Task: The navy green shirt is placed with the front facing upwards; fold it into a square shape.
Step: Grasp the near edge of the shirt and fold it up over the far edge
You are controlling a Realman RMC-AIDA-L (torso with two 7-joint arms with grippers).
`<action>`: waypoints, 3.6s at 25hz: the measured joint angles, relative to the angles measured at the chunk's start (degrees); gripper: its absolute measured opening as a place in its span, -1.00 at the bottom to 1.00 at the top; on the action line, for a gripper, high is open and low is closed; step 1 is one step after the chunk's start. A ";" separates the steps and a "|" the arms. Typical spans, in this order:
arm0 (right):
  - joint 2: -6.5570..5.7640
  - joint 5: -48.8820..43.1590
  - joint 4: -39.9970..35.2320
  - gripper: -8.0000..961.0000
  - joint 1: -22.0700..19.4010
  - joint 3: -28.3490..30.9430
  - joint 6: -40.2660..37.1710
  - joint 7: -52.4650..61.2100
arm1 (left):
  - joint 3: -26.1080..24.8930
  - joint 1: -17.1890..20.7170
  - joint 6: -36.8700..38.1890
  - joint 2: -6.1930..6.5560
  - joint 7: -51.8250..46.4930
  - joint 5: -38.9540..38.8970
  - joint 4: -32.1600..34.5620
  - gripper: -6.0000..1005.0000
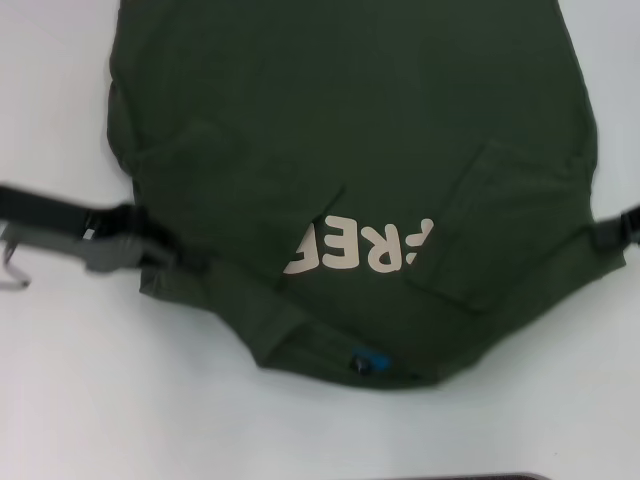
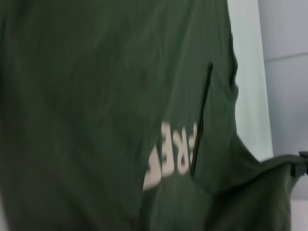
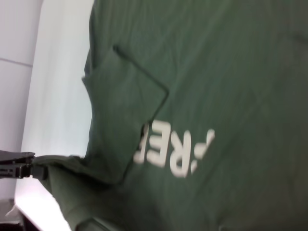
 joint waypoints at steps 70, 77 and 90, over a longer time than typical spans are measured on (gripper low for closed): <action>7.34 5.11 0.45 -0.81 13.32 -14.64 57.37 -1.04 | 10.21 -17.62 -63.99 -7.91 -3.00 -10.54 6.32 -0.92; 7.46 4.89 1.06 -0.79 13.27 -15.89 59.13 -1.45 | 10.63 -18.09 -65.33 -8.32 -3.03 -10.24 6.71 -0.92; 7.85 4.93 0.84 -0.73 14.26 -17.54 62.10 -1.61 | 11.72 -18.33 -67.48 -8.14 -4.32 -10.06 6.47 -0.92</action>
